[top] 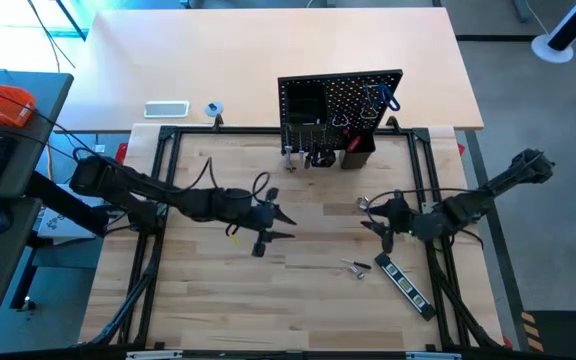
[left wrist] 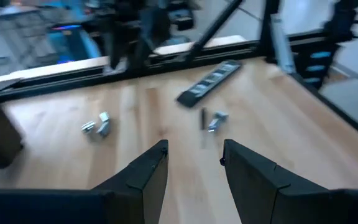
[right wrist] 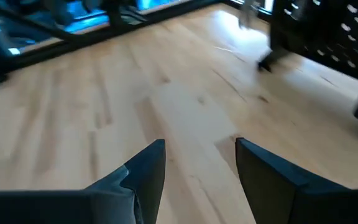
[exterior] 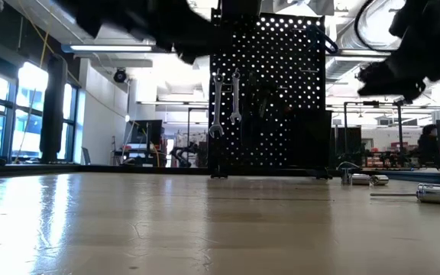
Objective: Hang tools onto peg board
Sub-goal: Put the silver socket into the top black bin on the peg board
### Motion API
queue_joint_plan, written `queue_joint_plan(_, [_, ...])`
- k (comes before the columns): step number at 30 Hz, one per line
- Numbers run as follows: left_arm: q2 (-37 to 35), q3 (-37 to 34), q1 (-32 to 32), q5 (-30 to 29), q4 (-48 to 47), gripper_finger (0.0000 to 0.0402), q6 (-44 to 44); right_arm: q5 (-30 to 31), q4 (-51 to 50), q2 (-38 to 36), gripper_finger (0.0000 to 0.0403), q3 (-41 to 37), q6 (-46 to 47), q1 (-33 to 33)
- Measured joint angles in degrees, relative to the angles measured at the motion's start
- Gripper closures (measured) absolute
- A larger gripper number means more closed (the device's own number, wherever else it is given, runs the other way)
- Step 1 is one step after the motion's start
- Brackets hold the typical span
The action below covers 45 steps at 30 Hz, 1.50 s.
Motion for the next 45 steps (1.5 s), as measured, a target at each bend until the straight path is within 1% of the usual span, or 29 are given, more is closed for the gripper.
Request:
queue_joint_plan(2, [0.0, -3.08, 0.0, -2.26, 3.55, 0.0255, -1.06, 1.36, 0.02, 2.0, 0.0215, -0.77, 2.43, -0.51])
queue_joint_plan(5, [0.02, -6.43, 0.02, -4.21, 6.42, 0.0255, -2.55, 1.44, -0.35, 6.02, 0.0215, -1.23, 4.95, -1.84])
queue_joint_plan(13, [0.02, -10.56, -0.16, -5.96, 10.56, 0.0255, -4.48, 3.41, -0.28, 17.1, 0.0215, -1.23, 6.97, -7.33])
queue_joint_plan(18, [1.58, -10.61, -0.99, -6.77, 11.51, 0.0255, -4.25, 1.14, 1.9, 22.73, 0.0215, -1.23, 6.98, -10.84])
queue_joint_plan(24, [8.35, -10.55, -1.59, -6.74, 17.51, 0.0255, -4.75, 1.03, 2.87, 27.56, 0.0215, -1.21, 8.28, -14.36])
queue_joint_plan(33, [17.82, -10.56, -1.73, -6.77, 28.05, 0.0255, -7.56, 0.4, 3.65, 31.87, 0.0215, -1.21, 7.25, -19.49])
queue_joint_plan(36, [19.51, -10.53, -1.73, -6.76, 29.72, 0.0255, -8.0, -1.58, 7.13, 33.38, 0.0215, -1.21, 4.99, -21.12])
queue_joint_plan(39, [20.43, -10.34, -1.73, -6.74, 30.11, 0.0255, -8.2, -2.06, 10.52, 35.12, 0.0215, -1.18, 2.88, -22.42])
queue_joint_plan(42, [20.65, -10.34, -1.73, -6.74, 30.8, 0.0255, -8.2, -2.31, 11.02, 36.77, 0.0227, -1.16, 3.16, -24.07])
queue_joint_plan(45, [20.65, -10.32, -1.73, -6.65, 30.86, 0.0255, -8.19, -3.88, 10.56, 38.51, 0.0263, -1.16, 4.11, -25.46])
